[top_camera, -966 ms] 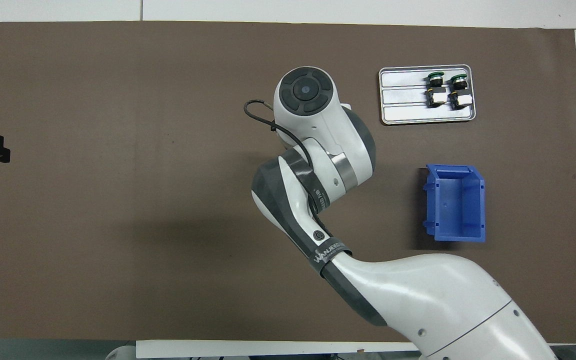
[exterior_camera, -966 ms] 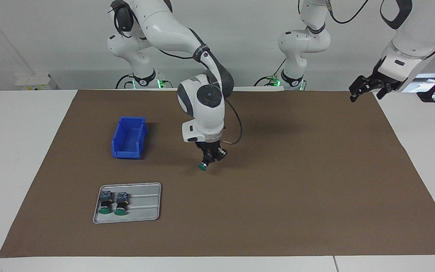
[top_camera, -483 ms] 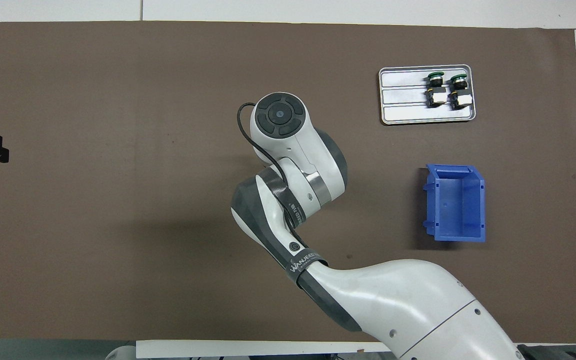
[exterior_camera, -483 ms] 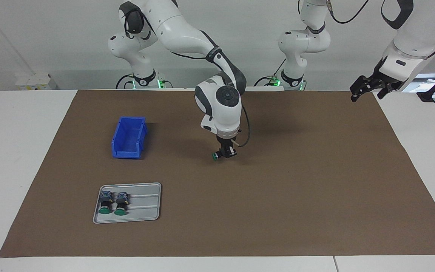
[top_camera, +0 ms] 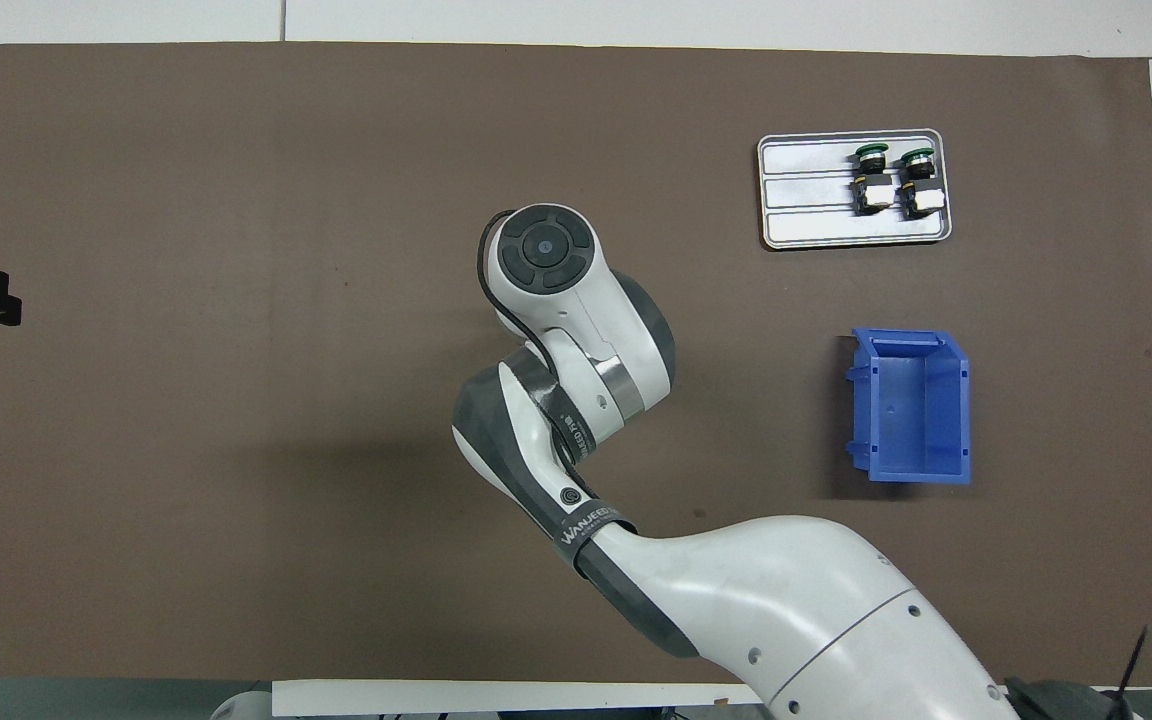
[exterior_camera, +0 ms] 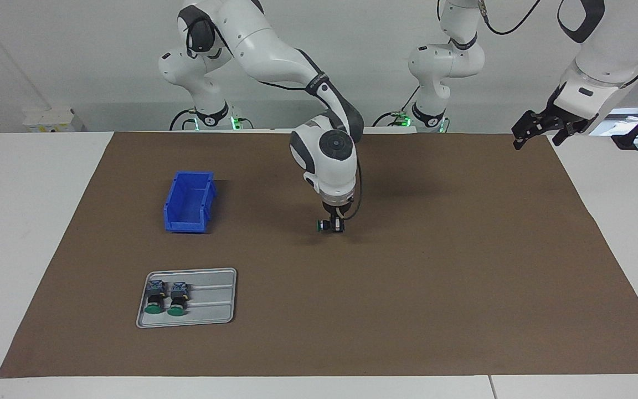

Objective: Place and press button with both arms

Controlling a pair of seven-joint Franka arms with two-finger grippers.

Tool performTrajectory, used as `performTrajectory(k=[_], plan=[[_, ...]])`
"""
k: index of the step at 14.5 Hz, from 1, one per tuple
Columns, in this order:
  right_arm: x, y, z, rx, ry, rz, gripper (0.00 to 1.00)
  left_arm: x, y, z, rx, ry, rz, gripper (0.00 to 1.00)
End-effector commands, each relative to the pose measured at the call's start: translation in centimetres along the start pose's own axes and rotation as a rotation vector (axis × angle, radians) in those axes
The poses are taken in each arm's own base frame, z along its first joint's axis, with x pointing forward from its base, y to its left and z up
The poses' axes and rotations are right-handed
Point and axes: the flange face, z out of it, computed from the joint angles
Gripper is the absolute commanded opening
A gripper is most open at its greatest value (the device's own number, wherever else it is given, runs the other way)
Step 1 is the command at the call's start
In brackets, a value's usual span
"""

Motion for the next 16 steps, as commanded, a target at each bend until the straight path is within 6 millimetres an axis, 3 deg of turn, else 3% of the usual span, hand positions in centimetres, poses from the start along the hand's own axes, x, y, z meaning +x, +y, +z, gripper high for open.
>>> performTrajectory(k=[1,3,7,9,11,12,15,16], plan=[[-0.5,-0.2,0.5,0.024,-0.004,0.015,0.07,-0.5,0.4,-0.5,0.008,0.017,0.023,1.00],[-0.8,0.1,0.8,0.032,-0.006,-0.001,0.14,-0.5,0.3,-0.4,0.008,0.016,0.020,1.00],[-1.4,0.1,0.2,0.058,-0.026,-0.036,0.79,-0.5,0.3,-0.4,0.008,0.014,0.019,1.00],[-1.2,-0.2,-1.1,0.061,-0.030,-0.049,0.86,-0.5,0.3,-0.3,0.006,0.011,0.011,1.00],[-0.2,-0.1,-4.7,0.049,-0.026,-0.126,0.98,-0.7,0.2,-0.2,0.006,0.003,0.005,1.00],[1.3,-0.4,-7.3,0.040,-0.024,-0.182,0.98,-0.8,0.1,-0.4,0.006,0.006,0.002,1.00],[9.1,-2.2,-16.3,0.027,-0.046,-0.274,0.98,-0.8,0.1,-0.1,0.008,-0.001,0.000,1.00],[11.9,-2.9,-18.5,0.031,-0.052,-0.292,0.98,-0.9,0.2,0.2,0.008,-0.006,-0.002,1.00]])
